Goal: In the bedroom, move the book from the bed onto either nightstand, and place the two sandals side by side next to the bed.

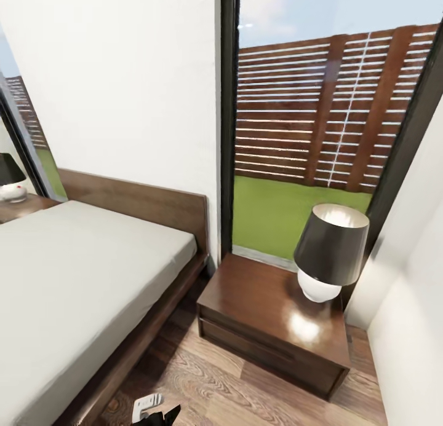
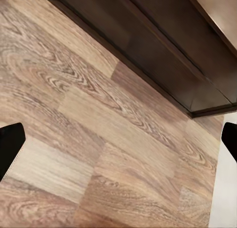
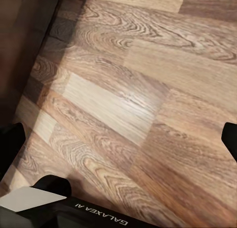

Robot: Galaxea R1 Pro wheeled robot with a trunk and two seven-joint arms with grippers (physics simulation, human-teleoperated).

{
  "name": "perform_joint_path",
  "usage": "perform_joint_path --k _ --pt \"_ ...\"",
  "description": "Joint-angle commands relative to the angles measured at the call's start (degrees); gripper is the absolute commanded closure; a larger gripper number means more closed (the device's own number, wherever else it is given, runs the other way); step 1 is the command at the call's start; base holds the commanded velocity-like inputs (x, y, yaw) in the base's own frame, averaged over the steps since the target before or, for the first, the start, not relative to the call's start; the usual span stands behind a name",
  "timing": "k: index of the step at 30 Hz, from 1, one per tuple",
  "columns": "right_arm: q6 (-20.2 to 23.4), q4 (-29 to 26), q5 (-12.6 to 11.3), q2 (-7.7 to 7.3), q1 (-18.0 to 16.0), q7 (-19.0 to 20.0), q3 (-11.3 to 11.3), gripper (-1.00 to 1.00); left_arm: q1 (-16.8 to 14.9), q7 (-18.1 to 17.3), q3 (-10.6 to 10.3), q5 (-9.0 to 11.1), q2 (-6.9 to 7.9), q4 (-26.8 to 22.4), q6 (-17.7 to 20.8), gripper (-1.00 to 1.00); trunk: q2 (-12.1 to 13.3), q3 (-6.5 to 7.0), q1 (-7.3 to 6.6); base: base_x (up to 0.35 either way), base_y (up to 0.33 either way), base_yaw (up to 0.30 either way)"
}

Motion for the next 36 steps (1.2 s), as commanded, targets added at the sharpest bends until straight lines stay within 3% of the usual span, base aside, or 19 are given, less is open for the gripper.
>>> perform_joint_path --k 1,36 --pt "-0.31 0.07 -0.27 -0.05 -0.03 0.04 0.33 -1.0 -0.06 -0.26 0.45 -0.11 0.0 0.11 -0.07 -1.0 -0.03 -0.05 0.0 0.0 0.0 0.292" --pt "-0.31 -0.01 -0.34 -0.05 -0.03 0.1 0.0 -1.0 -0.06 -0.26 0.45 -0.11 0.0 0.1 -0.07 -1.0 -0.03 -0.05 0.0 0.031 -0.008 0.292"
